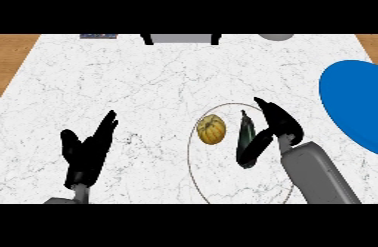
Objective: Pick the eggplant from the placemat and place it in the plate
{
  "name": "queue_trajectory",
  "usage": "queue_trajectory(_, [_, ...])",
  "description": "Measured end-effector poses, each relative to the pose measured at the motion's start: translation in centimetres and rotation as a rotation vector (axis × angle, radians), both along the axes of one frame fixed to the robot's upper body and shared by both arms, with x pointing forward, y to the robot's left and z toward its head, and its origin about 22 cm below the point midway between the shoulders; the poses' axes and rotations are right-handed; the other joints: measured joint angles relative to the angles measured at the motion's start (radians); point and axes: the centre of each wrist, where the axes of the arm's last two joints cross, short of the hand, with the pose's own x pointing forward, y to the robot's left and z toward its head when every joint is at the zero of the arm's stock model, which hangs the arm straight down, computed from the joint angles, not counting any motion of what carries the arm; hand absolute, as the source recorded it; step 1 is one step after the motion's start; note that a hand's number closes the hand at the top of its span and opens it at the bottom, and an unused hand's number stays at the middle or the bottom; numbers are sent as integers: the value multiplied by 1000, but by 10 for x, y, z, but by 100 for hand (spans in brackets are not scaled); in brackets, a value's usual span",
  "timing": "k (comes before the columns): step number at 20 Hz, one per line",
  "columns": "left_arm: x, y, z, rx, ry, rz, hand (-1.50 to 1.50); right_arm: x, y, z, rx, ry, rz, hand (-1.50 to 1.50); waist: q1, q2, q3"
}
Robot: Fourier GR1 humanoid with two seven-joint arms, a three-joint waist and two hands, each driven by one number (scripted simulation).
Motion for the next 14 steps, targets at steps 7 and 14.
queue_trajectory(7, [-1, 2, -4, -4, -1, -5, 0, 2, 1, -13, -45, 20, 104, 150, -2, -9, -6])
queue_trajectory(14, [-2, -2, -2, 4, -4, 3, 0, -3, 1, -17, -96, -51, 142, 150, -3, -10, -7])
